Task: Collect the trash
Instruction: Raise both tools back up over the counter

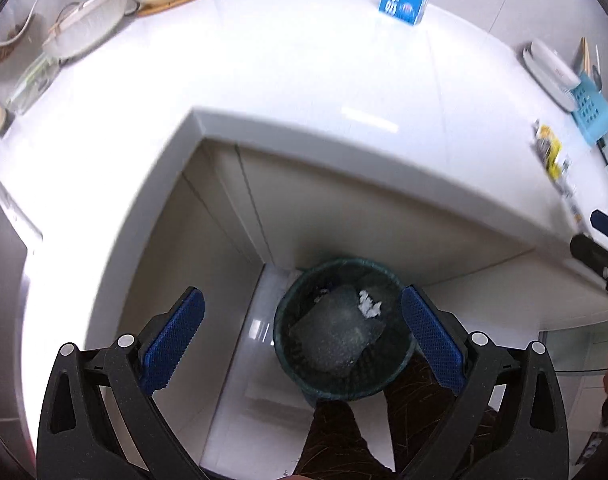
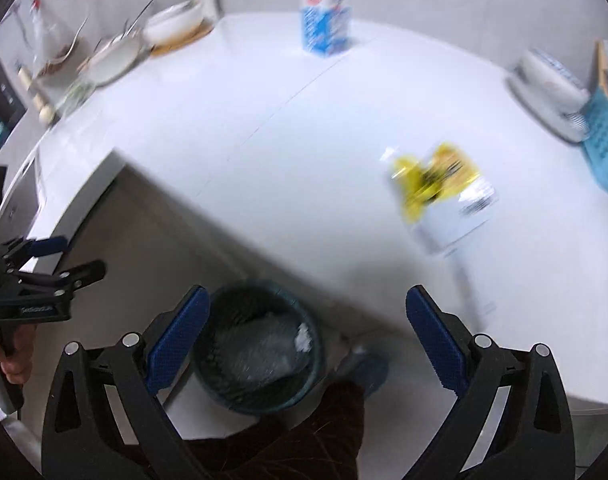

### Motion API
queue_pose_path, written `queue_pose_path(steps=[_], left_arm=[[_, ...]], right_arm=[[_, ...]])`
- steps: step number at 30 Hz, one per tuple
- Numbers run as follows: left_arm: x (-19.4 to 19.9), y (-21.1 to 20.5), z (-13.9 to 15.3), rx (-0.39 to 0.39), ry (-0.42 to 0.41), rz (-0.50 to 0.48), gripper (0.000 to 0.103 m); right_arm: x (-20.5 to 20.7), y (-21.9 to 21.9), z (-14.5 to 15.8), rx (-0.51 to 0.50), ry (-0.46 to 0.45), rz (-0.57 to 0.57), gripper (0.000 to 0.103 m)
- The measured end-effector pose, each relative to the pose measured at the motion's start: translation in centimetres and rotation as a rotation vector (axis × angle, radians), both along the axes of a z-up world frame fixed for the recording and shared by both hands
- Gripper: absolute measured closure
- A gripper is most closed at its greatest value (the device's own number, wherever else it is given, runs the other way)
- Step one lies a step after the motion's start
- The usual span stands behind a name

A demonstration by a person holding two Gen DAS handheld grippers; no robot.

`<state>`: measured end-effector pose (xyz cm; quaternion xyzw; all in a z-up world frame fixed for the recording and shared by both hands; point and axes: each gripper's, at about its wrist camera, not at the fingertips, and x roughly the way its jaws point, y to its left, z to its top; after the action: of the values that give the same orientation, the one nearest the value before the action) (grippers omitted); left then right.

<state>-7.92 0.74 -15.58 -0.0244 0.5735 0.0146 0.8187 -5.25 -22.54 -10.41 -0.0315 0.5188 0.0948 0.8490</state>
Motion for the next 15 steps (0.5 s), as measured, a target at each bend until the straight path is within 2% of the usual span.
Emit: queue_pose_path(steps=[5, 15], left_arm=[[1.9, -0.5, 1.1, -0.001, -0.014, -0.004, 0.006], [7.7, -2.2, 2.1, 0.002, -0.028, -0.037, 0.006]], right_arm=[[4.0, -3.5, -0.2, -0.043, 0.009, -0.081, 0.008], [10.1, -6.1, -3.5, -0.058, 0.110, -0.076, 0.009]])
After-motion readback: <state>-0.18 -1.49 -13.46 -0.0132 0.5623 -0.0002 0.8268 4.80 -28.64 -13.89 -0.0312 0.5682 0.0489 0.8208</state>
